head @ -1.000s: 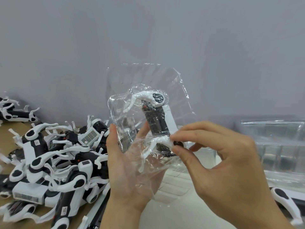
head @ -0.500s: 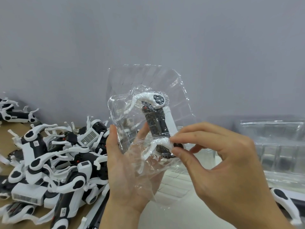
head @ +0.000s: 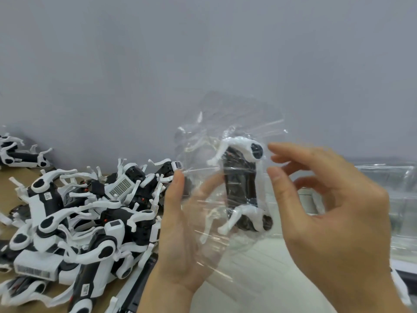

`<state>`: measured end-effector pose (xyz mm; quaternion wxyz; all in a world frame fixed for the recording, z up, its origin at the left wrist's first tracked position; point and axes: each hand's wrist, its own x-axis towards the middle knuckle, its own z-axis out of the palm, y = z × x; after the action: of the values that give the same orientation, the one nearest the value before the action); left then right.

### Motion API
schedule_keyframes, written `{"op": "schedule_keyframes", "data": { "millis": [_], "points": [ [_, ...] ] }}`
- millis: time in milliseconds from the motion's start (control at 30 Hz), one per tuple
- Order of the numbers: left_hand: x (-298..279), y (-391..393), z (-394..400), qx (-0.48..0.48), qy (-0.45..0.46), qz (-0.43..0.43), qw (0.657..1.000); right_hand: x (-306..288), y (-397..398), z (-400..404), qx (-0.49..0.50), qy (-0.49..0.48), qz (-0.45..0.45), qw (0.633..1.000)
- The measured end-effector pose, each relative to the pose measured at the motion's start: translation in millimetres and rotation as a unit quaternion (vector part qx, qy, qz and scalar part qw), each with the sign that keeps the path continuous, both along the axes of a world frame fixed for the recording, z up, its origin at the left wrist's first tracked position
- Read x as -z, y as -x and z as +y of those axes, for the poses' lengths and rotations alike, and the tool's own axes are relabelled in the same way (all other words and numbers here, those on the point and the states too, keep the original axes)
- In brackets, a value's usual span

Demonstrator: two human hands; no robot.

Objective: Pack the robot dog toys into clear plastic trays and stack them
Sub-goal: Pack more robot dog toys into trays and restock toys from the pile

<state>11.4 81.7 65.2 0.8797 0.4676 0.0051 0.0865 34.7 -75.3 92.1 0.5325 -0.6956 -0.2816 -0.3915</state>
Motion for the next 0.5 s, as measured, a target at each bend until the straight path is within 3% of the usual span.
{"op": "schedule_keyframes", "data": {
  "millis": [33, 167, 500],
  "points": [
    [3.6, -1.0, -0.6, 0.056, 0.021, -0.001, 0.998, -0.8, 0.1, -0.3, 0.006, -0.005, -0.003, 1.0],
    [3.0, -1.0, -2.9, 0.103, 0.02, -0.017, 0.994, -2.1, 0.3, 0.4, 0.008, -0.008, -0.012, 1.0],
    [7.3, -1.3, 1.0, 0.098, -0.03, 0.007, 0.995, 1.4, -2.7, -1.5, 0.02, -0.002, -0.013, 1.0]
  ]
}}
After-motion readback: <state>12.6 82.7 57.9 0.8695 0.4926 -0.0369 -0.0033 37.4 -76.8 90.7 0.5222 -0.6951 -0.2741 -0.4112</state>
